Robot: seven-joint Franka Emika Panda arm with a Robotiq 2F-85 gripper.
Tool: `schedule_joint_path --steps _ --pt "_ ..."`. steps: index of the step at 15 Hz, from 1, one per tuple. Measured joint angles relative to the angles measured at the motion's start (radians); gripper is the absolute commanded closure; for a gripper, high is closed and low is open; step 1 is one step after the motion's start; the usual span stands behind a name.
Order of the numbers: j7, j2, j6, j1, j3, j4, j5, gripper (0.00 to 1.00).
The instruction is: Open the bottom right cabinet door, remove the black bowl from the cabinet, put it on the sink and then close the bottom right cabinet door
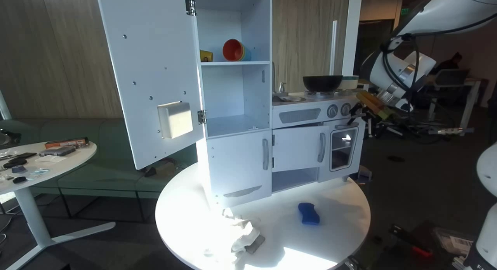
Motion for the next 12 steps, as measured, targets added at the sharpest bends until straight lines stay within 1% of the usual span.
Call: schedule_joint_path --steps 2,5,7,9,12 --pt "0.009 -0.010 0.058 -0.004 0.000 -0.021 -0.051 0.00" --pt "0.046 -0.041 0.156 -0.029 -0.002 -0.080 -0.144 0.00" --pt "0.048 -0.074 0.190 -0.051 -0.008 -0.120 -0.186 0.00" --pt "-0.040 -0.134 0.204 -0.054 -0.027 -0.154 -0.175 0.00" --pt "-0.197 -0.268 0.204 -0.053 -0.070 -0.199 -0.155 0.00"
